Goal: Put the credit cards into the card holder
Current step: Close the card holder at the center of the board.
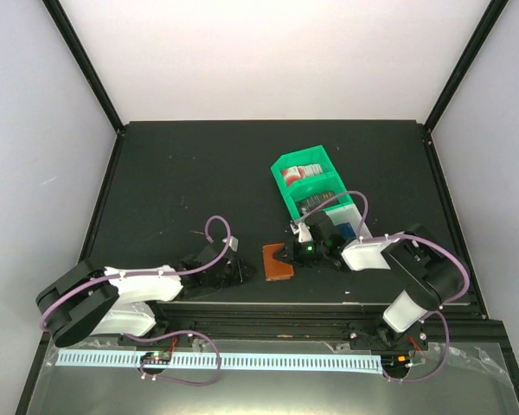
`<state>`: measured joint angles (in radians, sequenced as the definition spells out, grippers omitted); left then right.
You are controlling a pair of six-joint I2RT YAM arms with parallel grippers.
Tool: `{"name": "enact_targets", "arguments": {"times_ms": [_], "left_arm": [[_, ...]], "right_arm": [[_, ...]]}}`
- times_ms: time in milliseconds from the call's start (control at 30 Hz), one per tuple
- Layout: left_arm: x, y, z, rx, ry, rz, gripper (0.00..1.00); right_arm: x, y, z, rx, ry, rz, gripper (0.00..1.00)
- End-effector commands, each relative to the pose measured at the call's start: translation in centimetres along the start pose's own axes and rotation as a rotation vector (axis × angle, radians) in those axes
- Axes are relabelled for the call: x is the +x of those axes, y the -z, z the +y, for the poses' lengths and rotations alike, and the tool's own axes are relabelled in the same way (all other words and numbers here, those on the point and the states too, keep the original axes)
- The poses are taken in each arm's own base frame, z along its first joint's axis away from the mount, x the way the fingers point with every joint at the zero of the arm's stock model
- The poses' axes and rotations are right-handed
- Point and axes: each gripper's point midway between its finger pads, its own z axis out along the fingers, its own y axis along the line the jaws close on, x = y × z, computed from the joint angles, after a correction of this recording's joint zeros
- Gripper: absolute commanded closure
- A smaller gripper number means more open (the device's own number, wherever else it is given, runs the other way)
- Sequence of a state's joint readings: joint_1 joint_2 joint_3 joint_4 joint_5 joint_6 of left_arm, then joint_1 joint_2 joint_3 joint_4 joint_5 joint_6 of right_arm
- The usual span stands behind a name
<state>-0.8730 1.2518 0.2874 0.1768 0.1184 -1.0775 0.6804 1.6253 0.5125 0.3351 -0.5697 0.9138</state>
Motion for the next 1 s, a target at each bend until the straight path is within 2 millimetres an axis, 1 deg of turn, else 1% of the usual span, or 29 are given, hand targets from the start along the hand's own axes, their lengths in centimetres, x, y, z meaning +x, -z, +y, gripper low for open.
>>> {"name": "enact_targets", "arguments": {"times_ms": [0, 133, 200, 333, 400, 500, 567, 600, 633, 767, 833, 967], "left_arm": [[0.2, -0.3, -0.6, 0.013, -0.023, 0.026, 0.68], [0.0, -0.3, -1.0, 0.023, -0.027, 0.024, 0.68], [0.0, -0.2, -1.2, 0.029, -0.031, 0.024, 0.67], [-0.2, -0.2, -1.6, 0.041, -0.037, 0.024, 0.65], [0.1, -0.6, -1.3, 0.028, -0.038, 0.036, 0.64], [0.0, -0.8, -1.9, 0.048, -0.044, 0.043, 0.63], [0.0, -0.9, -2.5, 0.067, -0.049, 0.050, 0.61], [0.0, -1.1, -2.7, 0.072, -0.050, 0.059, 0.60], [0.0, -1.2, -2.9, 0.079, -0.051, 0.063, 0.60], [0.1, -1.7, -3.4, 0.093, -0.044, 0.080, 0.59], [0.2, -1.9, -3.4, 0.089, -0.040, 0.087, 0.59], [0.3, -2.3, -2.7, 0.043, -0.030, 0.100, 0.59]], "right_arm": [[0.7, 1.2, -2.4, 0.153, -0.017, 0.026, 0.84], [-0.1, 2.1, 0.2, 0.096, 0.041, 0.010, 0.84], [-0.5, 2.8, 1.4, 0.082, 0.075, -0.004, 0.82], [-1.1, 4.1, 2.4, 0.118, 0.132, -0.039, 0.79], [-1.4, 4.7, 1.7, 0.202, 0.155, -0.055, 0.79], [-1.3, 5.6, -0.1, 0.352, 0.174, -0.058, 0.79], [-1.0, 6.2, -1.4, 0.470, 0.189, -0.046, 0.79], [-1.1, 6.4, -1.7, 0.515, 0.205, -0.052, 0.80], [-0.9, 6.4, -2.0, 0.546, 0.214, -0.042, 0.81], [-0.2, 5.7, -2.3, 0.599, 0.257, -0.002, 0.82], [0.1, 5.1, -1.9, 0.592, 0.279, 0.012, 0.83], [0.0, 4.2, -1.0, 0.583, 0.307, 0.015, 0.82]]}}
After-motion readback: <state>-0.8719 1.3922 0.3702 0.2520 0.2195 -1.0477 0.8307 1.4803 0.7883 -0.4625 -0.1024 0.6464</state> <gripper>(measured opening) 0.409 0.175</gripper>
